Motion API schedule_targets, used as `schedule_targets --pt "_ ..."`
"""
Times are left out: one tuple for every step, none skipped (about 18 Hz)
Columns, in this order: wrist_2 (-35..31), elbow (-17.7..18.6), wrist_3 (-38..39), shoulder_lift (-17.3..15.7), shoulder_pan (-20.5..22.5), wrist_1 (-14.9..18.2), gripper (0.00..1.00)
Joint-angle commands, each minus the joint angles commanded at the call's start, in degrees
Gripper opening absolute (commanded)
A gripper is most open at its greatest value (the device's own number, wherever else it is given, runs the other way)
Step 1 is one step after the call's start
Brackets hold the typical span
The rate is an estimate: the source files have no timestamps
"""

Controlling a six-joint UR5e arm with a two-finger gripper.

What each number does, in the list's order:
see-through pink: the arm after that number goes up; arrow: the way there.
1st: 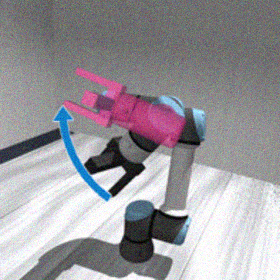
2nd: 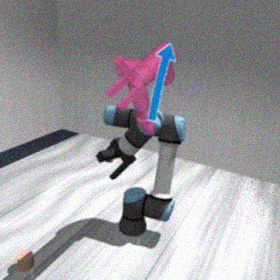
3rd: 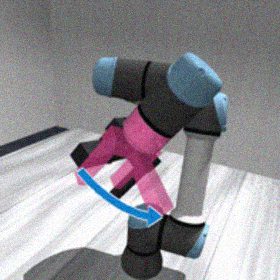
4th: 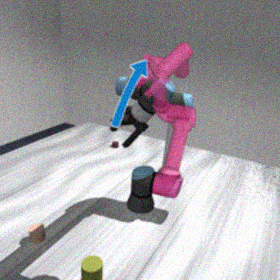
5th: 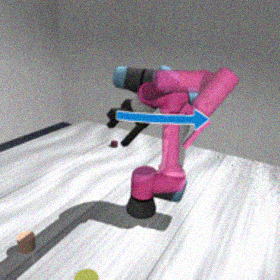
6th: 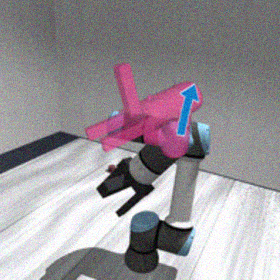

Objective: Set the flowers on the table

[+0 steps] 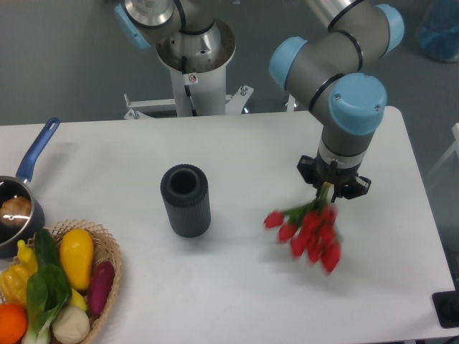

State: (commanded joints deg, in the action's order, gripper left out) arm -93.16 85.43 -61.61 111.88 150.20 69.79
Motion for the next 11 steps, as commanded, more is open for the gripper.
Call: schedule_targets --pt "-0.3 0.0 0.0 0.0 0.0 -1.5 1.0" --pt "-0.5 0.1 0.2 0.0 0.2 -3.0 1.0" --pt "-0.5 0.3 0.1 -0.2 1.0 -3.3 1.0" --pt "-0.1 1.6 -0.3 -0.8 2.4 -3.6 1.0" --pt "0.3 2.1 -0.6 -1.2 3.8 -5.2 1.0" --pt "0.3 2.4 -1.1 -1.2 4.4 -7.5 1.0" --pt "0.3 2.5 -1.9 -1.1 4.5 -9.2 1.0" --pt "0.3 2.5 -3.7 -1.1 4.6 -10.0 1.0" --pt "0.2 2.5 -6.2 -0.8 4.8 -10.3 1.0" --pt "0.2 2.5 -8.9 -0.5 5.2 -10.3 1.0" --pt "0.2 2.3 -10.9 -0.3 5.4 -10.4 1.0"
